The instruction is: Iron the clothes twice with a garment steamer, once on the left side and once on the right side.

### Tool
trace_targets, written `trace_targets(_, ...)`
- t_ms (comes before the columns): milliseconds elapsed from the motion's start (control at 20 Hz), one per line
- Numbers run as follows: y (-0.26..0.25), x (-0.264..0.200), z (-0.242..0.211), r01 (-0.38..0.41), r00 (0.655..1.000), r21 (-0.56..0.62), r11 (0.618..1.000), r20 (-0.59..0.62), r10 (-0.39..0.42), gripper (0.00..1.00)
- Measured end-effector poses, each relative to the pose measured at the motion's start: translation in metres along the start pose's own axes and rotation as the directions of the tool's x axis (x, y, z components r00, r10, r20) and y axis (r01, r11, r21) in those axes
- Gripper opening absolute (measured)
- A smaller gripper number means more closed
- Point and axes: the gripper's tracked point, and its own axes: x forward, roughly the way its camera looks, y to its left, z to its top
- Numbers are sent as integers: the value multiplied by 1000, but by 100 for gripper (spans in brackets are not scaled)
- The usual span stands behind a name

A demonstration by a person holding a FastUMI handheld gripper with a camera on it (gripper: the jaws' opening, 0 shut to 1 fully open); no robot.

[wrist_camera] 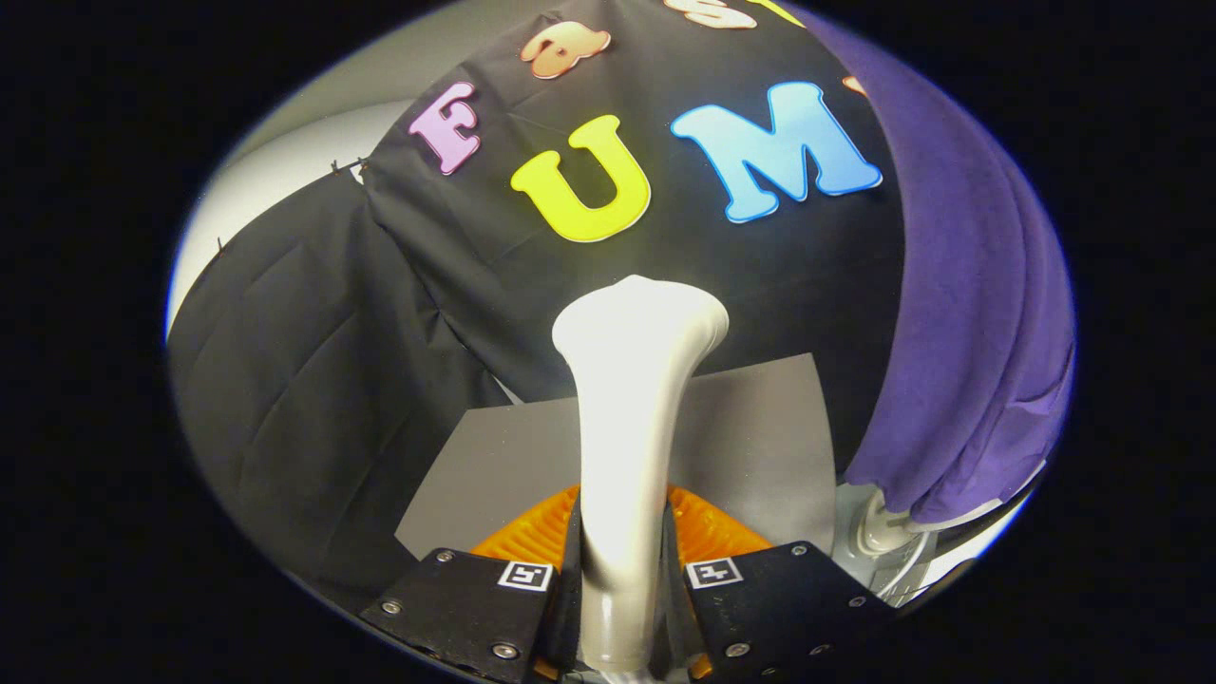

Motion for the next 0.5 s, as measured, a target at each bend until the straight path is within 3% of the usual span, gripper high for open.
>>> trace_targets(200, 1, -47, -20, 9, 997, -23, 1000, 83, -7, 37)
trace_targets(500, -9, -99, -72, 38, 994, -19, 999, 103, -36, 37)
